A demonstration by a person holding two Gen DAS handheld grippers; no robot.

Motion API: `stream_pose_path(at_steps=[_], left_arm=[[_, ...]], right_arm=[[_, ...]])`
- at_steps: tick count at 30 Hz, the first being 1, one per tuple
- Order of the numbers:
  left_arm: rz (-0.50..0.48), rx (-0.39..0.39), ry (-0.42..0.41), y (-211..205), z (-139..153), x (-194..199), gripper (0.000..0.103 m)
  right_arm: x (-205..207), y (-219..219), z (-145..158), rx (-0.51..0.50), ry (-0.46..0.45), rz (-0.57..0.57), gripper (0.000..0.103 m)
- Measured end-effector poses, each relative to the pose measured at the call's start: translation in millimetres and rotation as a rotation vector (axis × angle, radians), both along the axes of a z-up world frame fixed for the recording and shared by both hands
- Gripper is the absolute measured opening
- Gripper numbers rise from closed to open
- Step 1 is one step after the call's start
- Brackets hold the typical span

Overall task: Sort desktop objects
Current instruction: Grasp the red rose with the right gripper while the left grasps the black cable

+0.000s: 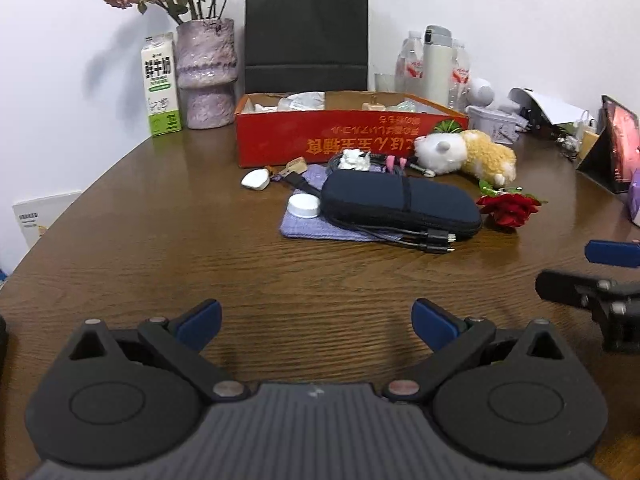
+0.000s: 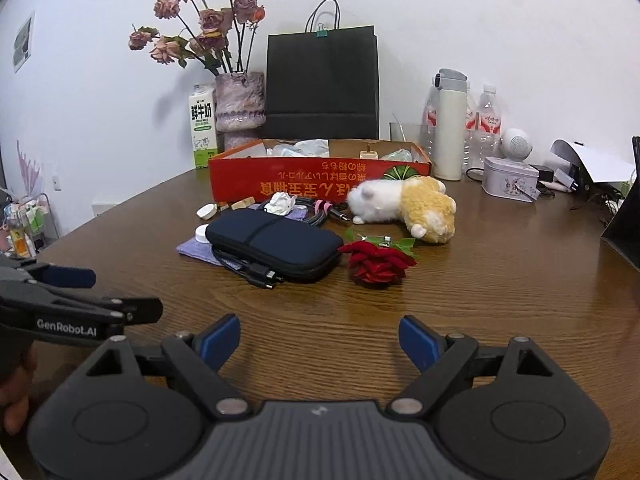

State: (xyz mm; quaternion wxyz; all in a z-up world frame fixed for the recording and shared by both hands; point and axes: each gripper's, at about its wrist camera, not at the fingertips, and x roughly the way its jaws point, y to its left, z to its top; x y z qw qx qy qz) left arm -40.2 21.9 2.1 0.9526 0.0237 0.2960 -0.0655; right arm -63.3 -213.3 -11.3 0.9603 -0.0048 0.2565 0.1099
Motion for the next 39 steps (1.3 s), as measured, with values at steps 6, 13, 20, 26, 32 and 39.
stream_pose_path(at_steps=[6,13,20,26,32,39], left_arm=[[-0.047,-0.17,0.018,4,13,36,0.103],[-0.11,-0.135,-0.031,-20,28,98,0.103],[-0.262,-0.182,0.108,-29,11,153,0.103],[-0.31,-0.019,0.072,-52,16,133,0.103],[-0.368,0.087,0.077,-77,14,125,0.103],[-0.307,-0.01,0.138,-81,26,86,0.06]], right_arm=[[30,-12,13,-0.011,-0.006,-0.042,0.086],[87,-23,10,0.01,0.052,-0.033,0.077],[127,-40,-8,0.097,0.161,-0.044,0.048],[131,-62,-9,0.135,0.122,-0.125,0.037],[128,-78,-11,0.205,0.095,-0.126,0.035],[122,-81,-9,0.243,0.065,-0.109,0.035]])
